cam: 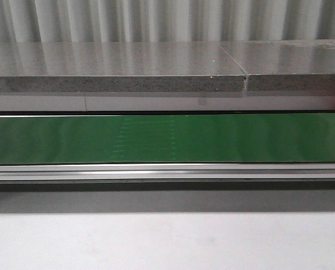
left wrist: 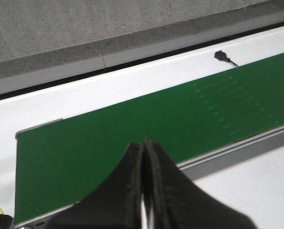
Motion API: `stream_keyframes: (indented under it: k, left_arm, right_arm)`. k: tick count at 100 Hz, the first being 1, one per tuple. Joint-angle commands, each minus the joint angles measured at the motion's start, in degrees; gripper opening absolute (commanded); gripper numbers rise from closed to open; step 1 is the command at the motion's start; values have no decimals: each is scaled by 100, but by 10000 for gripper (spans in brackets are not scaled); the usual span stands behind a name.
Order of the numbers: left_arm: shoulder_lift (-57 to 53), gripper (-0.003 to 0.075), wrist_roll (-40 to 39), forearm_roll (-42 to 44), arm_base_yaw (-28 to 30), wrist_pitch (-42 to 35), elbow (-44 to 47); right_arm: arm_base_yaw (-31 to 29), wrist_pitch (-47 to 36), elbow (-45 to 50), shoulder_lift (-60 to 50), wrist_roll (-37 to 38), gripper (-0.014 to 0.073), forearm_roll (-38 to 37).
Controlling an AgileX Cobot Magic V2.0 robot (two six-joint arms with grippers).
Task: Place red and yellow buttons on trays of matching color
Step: 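Place the yellow button onto the yellow tray and open the right gripper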
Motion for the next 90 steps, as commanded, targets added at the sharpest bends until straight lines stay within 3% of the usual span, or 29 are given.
stream_keyframes:
  k: [1,17,36,58,90]
  left_arm:
    - [16,-20,-12,-187,-45,-343,-141]
    - [16,-20,-12,-187,-45,-343,-141]
    - [16,-20,-12,-187,-45,-343,-141]
    - [16,-20,-12,-187,-45,-343,-141]
    - [16,-20,-12,-187,-45,-343,-141]
  right_arm:
    - [-340,-218,-165,-255,165,162,57]
    - [-962,-303,-127,-255,468,162,-33]
    - [-1450,-1106,392,-242,648,162,-35]
    - [-1541,-2031,1139,-122,763,162,-23]
    - [-1541,-2260,1225,576,763,162,387]
